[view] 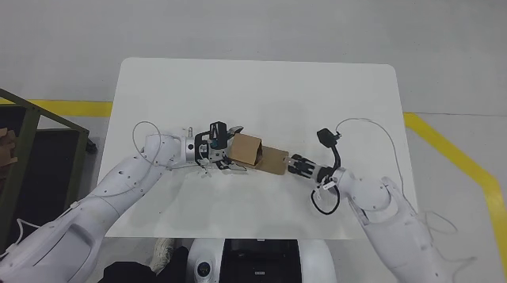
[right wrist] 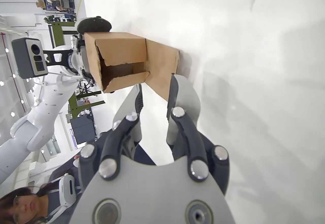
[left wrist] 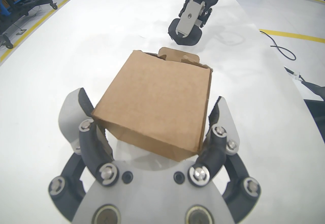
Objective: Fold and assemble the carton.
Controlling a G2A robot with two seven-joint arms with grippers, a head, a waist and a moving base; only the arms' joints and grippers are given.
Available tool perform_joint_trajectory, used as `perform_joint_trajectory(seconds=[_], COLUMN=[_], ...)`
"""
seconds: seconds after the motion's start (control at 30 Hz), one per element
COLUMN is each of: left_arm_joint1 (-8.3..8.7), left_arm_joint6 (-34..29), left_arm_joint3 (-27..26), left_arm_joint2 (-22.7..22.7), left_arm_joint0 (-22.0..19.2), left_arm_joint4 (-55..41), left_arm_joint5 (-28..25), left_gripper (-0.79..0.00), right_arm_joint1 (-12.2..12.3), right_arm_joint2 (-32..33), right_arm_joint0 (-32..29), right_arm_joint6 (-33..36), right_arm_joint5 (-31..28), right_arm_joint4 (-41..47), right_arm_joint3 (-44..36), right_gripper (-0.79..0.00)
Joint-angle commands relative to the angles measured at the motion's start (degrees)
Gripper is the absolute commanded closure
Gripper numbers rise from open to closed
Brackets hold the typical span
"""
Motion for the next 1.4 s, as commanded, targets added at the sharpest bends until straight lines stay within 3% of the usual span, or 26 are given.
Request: perform_joint_trajectory(seconds=[0.0,0.63,0.87,1.37], left_arm_joint1=[0.0,0.0,0.0,0.0], left_arm_joint6=[0.0,0.0,0.0,0.0], left_arm_joint3=[0.0,0.0,0.0,0.0], left_arm_joint2=[0.0,0.0,0.0,0.0], left_arm_joint0=[0.0,0.0,0.0,0.0], left_arm_joint4=[0.0,0.0,0.0,0.0], left_arm_joint5=[0.0,0.0,0.0,0.0], left_gripper=[-0.785,-0.785,-0.785,-0.785], right_arm_joint1=[-0.08,-0.18,0.38,-0.15], right_arm_joint2=[-0.48,-1.72,0.73,-2.72], right_arm_joint0=[0.64,2.55,1.08,3.85], right_arm_joint6=[0.03,-0.07,-0.44,0.72], right_arm_joint5=[0.08,-0.17,-0.43,-0.19], right_arm_joint4=[0.04,1.31,1.97,2.92], right_arm_joint3=[0.8,3.6,2.07,6.04], right_gripper=[-0.145,-0.151,-0.142,-0.148])
